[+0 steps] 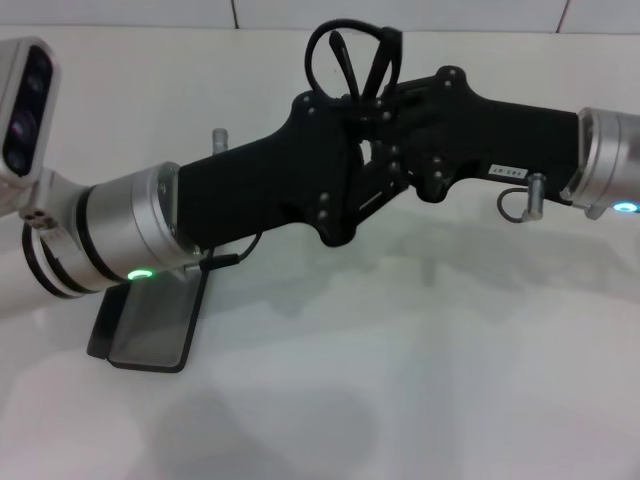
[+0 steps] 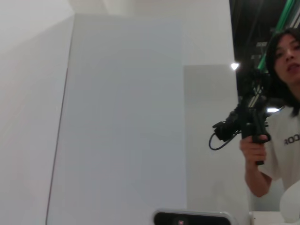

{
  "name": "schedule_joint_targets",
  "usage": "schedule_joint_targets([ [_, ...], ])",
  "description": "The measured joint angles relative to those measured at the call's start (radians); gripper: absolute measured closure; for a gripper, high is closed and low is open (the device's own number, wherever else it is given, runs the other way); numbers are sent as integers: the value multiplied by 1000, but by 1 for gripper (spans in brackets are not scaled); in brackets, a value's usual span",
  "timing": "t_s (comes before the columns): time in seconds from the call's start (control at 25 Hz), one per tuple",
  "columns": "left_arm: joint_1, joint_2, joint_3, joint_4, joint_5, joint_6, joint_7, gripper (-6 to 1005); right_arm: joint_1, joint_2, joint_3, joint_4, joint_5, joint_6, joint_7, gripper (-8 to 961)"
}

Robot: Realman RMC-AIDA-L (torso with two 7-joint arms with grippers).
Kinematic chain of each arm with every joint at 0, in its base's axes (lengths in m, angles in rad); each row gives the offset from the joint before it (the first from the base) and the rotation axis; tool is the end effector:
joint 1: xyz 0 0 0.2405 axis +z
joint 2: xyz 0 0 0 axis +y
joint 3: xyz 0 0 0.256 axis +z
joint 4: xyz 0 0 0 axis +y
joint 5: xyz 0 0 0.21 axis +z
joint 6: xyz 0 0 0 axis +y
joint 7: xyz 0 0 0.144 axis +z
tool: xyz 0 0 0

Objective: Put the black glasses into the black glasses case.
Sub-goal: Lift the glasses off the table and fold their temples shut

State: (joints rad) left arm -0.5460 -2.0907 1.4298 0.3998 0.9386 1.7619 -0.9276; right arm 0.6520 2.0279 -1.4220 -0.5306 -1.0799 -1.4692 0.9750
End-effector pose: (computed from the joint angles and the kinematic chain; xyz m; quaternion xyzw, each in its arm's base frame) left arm -0.1670 0.2917 -0.0341 -0.8436 -0.0310 -0.5337 0.0506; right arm 0.1470 0.3496 -0.0321 -0.9086 -0.0188 0.4052 0.0997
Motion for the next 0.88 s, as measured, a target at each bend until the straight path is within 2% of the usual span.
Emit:
schedule_joint_targets([
  [0.88,-2,0,-17,-4,5,-20,-20,858,-1,0,-17,-12,5,4,-9,866],
])
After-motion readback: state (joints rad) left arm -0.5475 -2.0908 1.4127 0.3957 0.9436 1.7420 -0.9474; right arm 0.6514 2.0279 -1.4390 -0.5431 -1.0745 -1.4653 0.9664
